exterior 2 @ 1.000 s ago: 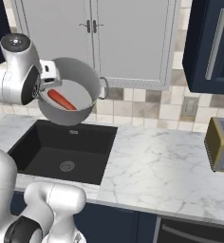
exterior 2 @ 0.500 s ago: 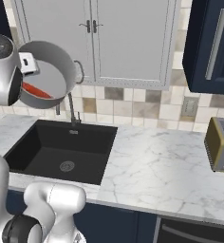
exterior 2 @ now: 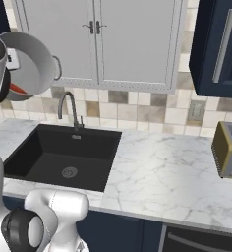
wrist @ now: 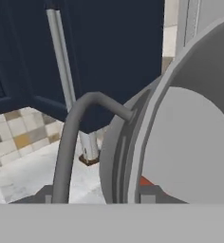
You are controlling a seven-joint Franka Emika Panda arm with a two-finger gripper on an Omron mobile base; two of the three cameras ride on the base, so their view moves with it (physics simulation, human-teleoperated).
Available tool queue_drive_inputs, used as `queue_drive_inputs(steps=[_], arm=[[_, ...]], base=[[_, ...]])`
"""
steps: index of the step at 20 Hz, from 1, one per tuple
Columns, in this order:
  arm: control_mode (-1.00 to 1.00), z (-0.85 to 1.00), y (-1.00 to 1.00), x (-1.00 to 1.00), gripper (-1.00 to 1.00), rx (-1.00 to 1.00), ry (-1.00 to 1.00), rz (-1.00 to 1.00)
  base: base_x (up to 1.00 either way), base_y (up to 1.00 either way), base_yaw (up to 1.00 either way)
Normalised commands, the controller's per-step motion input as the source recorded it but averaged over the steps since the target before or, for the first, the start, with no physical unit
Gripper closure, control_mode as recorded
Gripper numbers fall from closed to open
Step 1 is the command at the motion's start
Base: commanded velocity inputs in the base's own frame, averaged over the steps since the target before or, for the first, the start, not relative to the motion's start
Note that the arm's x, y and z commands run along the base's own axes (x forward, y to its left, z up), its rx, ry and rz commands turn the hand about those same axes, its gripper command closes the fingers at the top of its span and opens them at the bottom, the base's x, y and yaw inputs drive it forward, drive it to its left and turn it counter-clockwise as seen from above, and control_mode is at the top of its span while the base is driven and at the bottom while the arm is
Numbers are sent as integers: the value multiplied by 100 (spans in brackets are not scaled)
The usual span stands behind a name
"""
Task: Dump the carrot from the pot into the sink. Then turn on the water and wash the carrot. Then turn off the water and put the carrot back in the pot.
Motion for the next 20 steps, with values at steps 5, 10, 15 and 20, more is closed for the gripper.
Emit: queue_drive_inputs(steps=[5,10,15,20], arm=[[-100,21,51,2,100,18,0,11],[-100,2,45,18,100,14,0,9],[-100,0,23,51,100,15,0,7],[-100,0,15,66,100,15,1,5]], base=[[0,0,0],[0,0,0],[0,0,0],[0,0,0]])
